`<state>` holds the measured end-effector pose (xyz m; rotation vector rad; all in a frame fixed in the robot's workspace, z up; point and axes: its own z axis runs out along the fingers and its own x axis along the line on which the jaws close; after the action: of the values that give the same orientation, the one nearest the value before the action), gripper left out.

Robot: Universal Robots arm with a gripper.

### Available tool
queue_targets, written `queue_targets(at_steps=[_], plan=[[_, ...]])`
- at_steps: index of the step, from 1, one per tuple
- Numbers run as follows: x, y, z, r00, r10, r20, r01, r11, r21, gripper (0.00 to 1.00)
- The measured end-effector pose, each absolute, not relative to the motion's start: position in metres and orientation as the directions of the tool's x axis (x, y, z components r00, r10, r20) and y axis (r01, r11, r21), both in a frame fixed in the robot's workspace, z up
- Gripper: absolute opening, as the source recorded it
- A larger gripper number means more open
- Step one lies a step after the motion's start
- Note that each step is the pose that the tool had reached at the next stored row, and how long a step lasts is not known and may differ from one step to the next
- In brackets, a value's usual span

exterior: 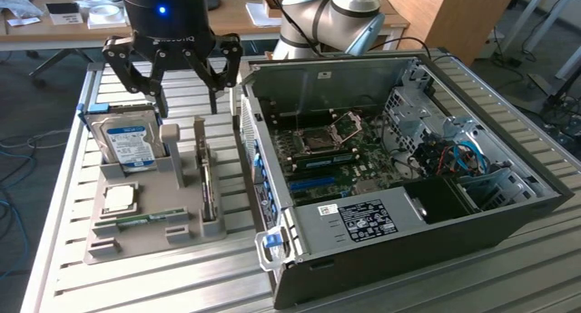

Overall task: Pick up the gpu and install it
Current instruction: 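Pick up the gpu and move the gpu toward the slot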

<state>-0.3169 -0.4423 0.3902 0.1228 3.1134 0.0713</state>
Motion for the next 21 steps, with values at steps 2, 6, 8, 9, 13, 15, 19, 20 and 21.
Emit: queue_targets(at_steps=[2, 6, 8, 9, 13, 15, 19, 20, 21], plan=[[-0.3169, -0.4423, 0.3903, -0.997, 0.079, -0.023, 0.078, 0.996, 0.047, 0.67], [-0.3169, -0.4423, 0.3902, -0.997, 0.079, -0.023, 0.078, 0.996, 0.047, 0.67], [-0.3169, -0.4423, 0.3902, -0.997, 0.079, -0.023, 0.078, 0.996, 0.047, 0.67], [-0.3169, -0.4423, 0.3902, -0.997, 0.079, -0.023, 0.078, 0.996, 0.047, 0.67], [-0.3169, -0.4423, 0.3902, -0.997, 0.079, -0.023, 0.078, 0.996, 0.047, 0.67], [-0.3169, -0.4423, 0.3902, -0.997, 0.079, -0.023, 0.078, 0.996, 0.047, 0.67], [-0.3169, -0.4423, 0.3902, -0.997, 0.079, -0.023, 0.078, 0.996, 0.047, 0.66], [-0.3169, -0.4423, 0.3902, -0.997, 0.079, -0.023, 0.078, 0.996, 0.047, 0.6], [-0.3169, -0.4423, 0.3902, -0.997, 0.079, -0.023, 0.078, 0.996, 0.047, 0.6]])
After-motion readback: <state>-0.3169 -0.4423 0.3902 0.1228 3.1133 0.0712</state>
